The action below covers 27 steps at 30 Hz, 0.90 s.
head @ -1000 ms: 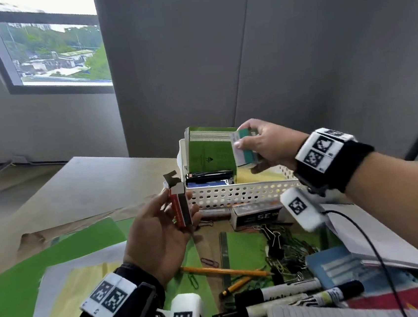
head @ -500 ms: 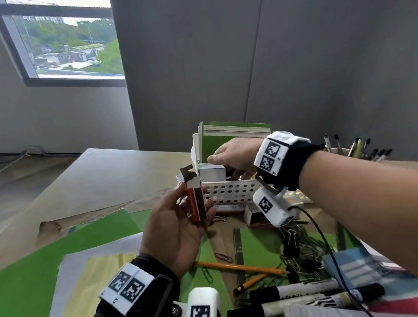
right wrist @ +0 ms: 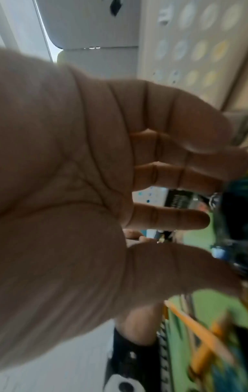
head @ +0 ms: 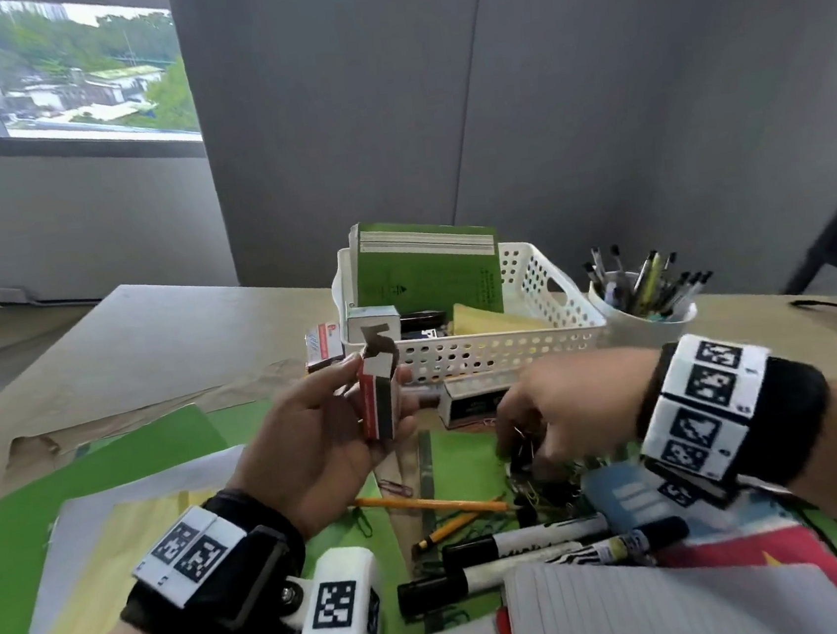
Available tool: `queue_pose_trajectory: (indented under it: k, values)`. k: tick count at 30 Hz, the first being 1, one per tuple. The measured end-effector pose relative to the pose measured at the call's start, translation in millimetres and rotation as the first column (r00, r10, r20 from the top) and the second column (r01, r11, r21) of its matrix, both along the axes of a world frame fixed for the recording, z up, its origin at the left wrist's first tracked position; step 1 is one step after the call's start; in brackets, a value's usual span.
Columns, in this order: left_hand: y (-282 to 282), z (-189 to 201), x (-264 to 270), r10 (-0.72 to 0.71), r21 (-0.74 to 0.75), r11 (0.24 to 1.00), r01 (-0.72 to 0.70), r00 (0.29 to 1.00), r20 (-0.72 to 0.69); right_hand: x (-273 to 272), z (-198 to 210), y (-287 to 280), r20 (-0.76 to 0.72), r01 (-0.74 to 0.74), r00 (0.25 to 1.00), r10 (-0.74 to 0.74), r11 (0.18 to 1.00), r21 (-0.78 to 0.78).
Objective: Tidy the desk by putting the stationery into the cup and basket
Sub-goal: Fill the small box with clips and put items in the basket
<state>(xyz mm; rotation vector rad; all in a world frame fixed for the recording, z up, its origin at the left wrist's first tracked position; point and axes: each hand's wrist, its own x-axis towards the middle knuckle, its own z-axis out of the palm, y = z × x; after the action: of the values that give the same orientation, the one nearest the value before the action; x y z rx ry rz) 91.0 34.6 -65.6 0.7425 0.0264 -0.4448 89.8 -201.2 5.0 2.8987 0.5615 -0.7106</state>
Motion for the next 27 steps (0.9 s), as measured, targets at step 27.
queue_pose_trajectory:
  k: [27]
  values:
    - [3,-1,4,0.099,-0.009,0.995,-0.099,0.994,-0.04,123,17,26,-0.013,0.266,0.944,-0.329,0.741,0.617]
